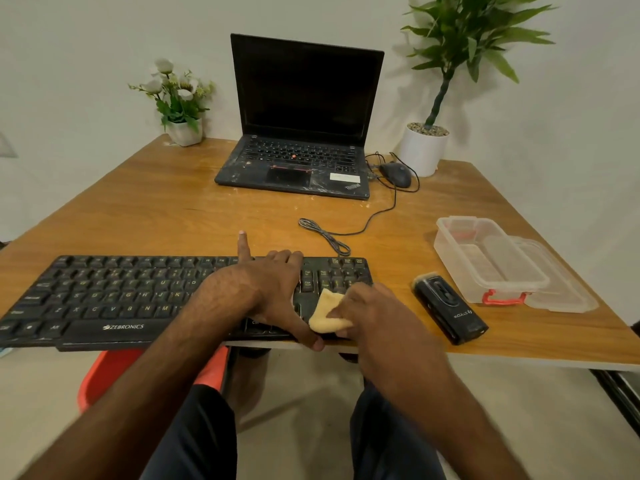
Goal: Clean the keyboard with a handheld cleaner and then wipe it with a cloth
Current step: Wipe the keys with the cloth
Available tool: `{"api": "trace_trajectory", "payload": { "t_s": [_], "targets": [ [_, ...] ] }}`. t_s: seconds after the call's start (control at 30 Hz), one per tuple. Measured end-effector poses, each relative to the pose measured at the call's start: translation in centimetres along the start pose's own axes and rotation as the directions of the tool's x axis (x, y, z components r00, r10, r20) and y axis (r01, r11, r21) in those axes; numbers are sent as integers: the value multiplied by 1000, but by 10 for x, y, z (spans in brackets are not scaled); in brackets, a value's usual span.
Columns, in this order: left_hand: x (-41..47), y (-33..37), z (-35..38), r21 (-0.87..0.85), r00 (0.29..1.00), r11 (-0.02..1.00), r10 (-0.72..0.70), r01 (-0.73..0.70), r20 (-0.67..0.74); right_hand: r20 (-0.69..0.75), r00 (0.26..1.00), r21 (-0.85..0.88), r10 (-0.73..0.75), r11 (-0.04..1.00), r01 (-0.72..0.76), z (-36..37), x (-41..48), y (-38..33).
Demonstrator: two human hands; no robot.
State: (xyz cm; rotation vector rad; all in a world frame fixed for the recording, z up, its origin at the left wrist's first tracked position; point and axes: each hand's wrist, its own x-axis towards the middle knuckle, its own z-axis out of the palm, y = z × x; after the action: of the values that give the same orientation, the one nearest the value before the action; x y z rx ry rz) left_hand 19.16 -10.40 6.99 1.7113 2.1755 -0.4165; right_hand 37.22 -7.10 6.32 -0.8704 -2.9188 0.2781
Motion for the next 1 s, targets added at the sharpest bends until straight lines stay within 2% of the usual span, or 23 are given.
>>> {"api": "trace_trajectory", "payload": {
  "t_s": [0.07,0.1,0.17,0.2,0.37,0.43,0.57,0.67,0.8,0.87,1.0],
  "targets": [
    [-1,0,0,3,1000,1000,-4,4,14,25,992,48,124,991,-125,-14,15,10],
    [-2,1,0,6,1000,1000,-9,9,23,-51,984,73,174,983,-170,-21,23,13],
    [-2,3,-2,20,999,999,-27,26,36,-341,924,60,175,985,-164,-20,38,20],
    [-2,4,-3,31,998,999,-39,38,43,-397,904,46,157,987,-151,-16,45,19],
    [6,14,-10,81,993,993,-91,85,77,-228,972,-73,48,995,-66,7,52,0],
    [7,13,-9,82,994,993,-84,79,66,-231,973,-102,12,994,-36,11,36,-1],
    [8,10,-6,83,996,995,-68,63,59,-218,974,-46,-57,998,48,24,3,2],
    [7,9,-6,80,997,996,-53,49,55,-159,977,-27,-144,990,141,16,6,10],
    [3,6,-4,60,997,997,-50,47,54,-243,959,-111,-148,986,124,5,40,22],
    [1,6,-3,50,998,998,-50,48,48,-271,956,-87,-109,992,88,3,55,25],
    [-1,6,-4,35,997,998,-62,61,53,-179,972,-55,-149,988,142,3,44,26]
  ]
}}
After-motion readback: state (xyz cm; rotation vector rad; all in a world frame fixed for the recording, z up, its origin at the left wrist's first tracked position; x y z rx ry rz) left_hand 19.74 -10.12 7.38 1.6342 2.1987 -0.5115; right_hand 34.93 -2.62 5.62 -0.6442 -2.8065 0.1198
